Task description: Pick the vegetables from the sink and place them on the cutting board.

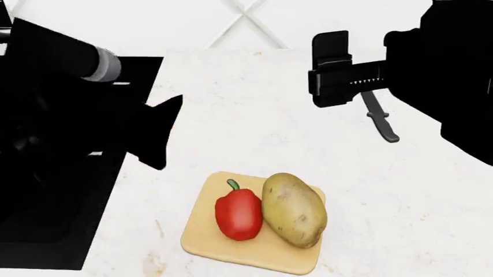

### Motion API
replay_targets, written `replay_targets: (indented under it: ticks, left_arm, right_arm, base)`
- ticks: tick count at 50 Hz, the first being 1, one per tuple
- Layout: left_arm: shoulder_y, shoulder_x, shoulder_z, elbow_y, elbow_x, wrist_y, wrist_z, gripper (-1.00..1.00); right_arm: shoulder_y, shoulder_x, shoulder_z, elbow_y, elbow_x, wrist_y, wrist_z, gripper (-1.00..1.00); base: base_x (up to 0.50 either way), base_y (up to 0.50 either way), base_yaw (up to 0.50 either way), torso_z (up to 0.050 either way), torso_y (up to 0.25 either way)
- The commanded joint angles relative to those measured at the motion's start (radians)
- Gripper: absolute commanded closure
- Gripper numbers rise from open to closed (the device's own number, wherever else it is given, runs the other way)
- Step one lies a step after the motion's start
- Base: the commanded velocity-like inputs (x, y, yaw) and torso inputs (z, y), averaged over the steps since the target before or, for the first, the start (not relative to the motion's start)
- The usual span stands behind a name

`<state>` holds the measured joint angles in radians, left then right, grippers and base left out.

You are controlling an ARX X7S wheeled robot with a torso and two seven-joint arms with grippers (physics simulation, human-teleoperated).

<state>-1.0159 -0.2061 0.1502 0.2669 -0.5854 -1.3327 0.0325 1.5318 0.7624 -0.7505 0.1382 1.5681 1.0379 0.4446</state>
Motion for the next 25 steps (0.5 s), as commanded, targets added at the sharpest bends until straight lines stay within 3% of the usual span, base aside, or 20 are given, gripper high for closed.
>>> replay_targets:
  ticks: [1, 11, 25]
  left_arm:
    - [-0.192, -0.043, -0.117, -0.104, -0.02, -0.047, 0.007, -1.0]
    - [-0.313, -0.05, -0.087, -0.218, 0.006, -0.016, 0.019, -1.0]
    - [-0.44, -0.071, -0.095, -0.357, 0.028, 0.0, 0.024, -1.0]
  right_arm:
    - [0.001, 0.038, 0.036, -0.041, -0.024, -0.055, -0.015, -1.0]
    - [0.012, 0.035, 0.055, -0.042, -0.138, -0.167, -0.075, -1.0]
    - [0.19, -0.037, 0.01, 0.076, -0.219, -0.11, -0.155, -1.0]
  base:
    - [0.0, 0.0, 0.0, 0.0, 0.0]
    - [0.0, 0.0, 0.0, 0.0, 0.0]
    - [0.0, 0.0, 0.0, 0.0, 0.0]
